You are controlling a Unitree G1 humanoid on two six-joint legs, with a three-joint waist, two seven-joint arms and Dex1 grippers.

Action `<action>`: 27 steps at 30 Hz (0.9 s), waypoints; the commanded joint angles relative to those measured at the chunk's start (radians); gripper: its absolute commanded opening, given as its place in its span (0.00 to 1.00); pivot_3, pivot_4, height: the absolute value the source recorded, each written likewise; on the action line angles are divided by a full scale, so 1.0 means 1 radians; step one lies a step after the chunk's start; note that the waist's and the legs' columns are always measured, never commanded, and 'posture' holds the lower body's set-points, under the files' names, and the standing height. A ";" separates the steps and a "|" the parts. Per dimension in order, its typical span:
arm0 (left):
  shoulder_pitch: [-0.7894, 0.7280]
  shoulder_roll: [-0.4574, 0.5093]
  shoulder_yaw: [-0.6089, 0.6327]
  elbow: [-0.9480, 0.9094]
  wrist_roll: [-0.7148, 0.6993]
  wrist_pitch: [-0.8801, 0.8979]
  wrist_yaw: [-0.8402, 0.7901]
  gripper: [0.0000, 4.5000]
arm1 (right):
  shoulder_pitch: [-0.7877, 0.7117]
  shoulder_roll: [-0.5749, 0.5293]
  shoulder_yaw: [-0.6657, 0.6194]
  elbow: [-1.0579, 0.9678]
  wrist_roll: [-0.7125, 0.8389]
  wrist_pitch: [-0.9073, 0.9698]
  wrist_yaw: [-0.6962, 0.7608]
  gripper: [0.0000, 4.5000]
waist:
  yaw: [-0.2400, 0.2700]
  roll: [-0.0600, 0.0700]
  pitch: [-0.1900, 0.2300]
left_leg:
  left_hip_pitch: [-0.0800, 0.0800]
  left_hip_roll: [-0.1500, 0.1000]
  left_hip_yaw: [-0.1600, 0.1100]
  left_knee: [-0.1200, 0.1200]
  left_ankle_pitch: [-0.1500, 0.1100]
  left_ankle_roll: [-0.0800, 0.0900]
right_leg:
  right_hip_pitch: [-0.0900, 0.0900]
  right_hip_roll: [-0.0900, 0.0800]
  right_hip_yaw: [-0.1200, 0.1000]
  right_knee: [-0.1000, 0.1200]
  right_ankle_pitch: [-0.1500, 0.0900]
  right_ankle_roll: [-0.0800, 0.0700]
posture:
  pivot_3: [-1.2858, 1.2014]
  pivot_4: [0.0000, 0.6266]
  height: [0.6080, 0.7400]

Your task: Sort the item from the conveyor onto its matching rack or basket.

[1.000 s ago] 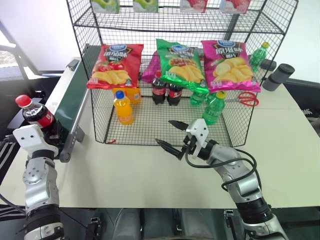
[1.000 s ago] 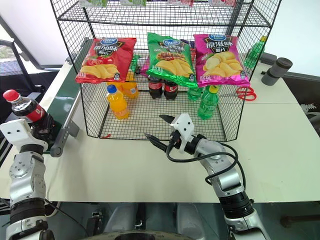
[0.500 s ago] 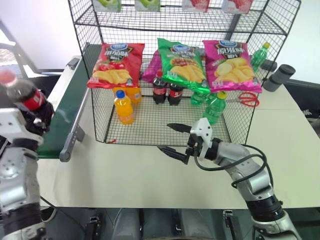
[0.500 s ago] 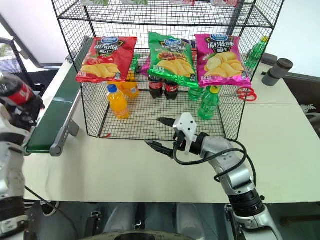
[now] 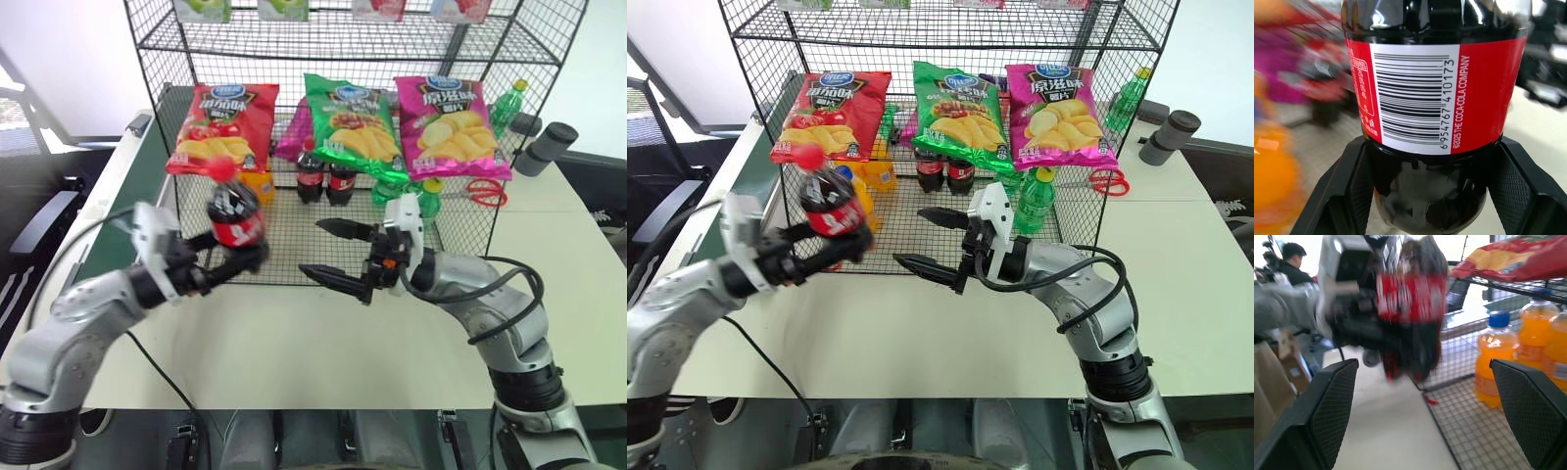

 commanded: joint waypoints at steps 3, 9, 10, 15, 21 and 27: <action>-0.081 -0.032 -0.094 0.014 0.088 -0.039 -0.067 0.60 | -0.008 0.046 -0.004 -0.036 0.044 0.052 -0.079 1.00 | 0.002 0.000 0.000 | -0.001 0.000 0.000 0.000 0.000 0.000 | 0.000 0.000 0.000 0.000 0.000 0.000 | 0.52 0.24 1.00; -0.114 -0.059 -0.153 0.034 0.162 -0.052 -0.119 0.60 | 0.010 0.056 0.026 -0.045 0.044 0.073 -0.087 1.00 | 0.000 0.000 0.000 | -0.001 0.000 0.000 0.001 0.000 0.001 | 0.000 0.002 0.000 0.000 0.000 0.001 | 0.52 0.24 1.00; -0.114 -0.063 -0.158 0.034 0.170 -0.053 -0.124 0.60 | 0.009 0.059 0.031 -0.044 0.044 0.075 -0.087 1.00 | 0.000 0.000 0.000 | -0.001 0.000 0.000 0.001 0.000 0.001 | 0.000 0.002 0.000 0.000 0.000 0.001 | 0.52 0.24 1.00; -0.120 -0.092 -0.168 0.028 0.196 -0.049 -0.139 0.60 | 0.002 0.076 0.049 -0.021 0.043 0.093 -0.091 1.00 | 0.002 0.000 0.000 | -0.001 0.000 0.000 0.002 0.000 0.001 | 0.000 0.004 0.000 0.001 0.000 0.001 | 0.52 0.24 1.00; -0.118 -0.110 -0.161 0.021 0.208 -0.039 -0.141 0.60 | 0.005 0.087 0.035 -0.017 0.059 0.105 -0.090 0.65 | 0.002 0.000 0.000 | -0.001 0.000 0.000 0.002 0.000 0.001 | 0.000 0.004 0.000 0.001 0.000 0.001 | 0.52 0.24 1.00; -0.124 -0.122 -0.158 0.025 0.202 -0.023 -0.138 0.60 | 0.003 0.090 0.035 -0.017 0.042 0.092 -0.087 0.65 | 0.002 0.000 0.000 | -0.001 0.001 0.000 0.002 0.000 0.001 | 0.000 0.004 0.000 0.001 0.000 0.001 | 0.52 0.24 1.00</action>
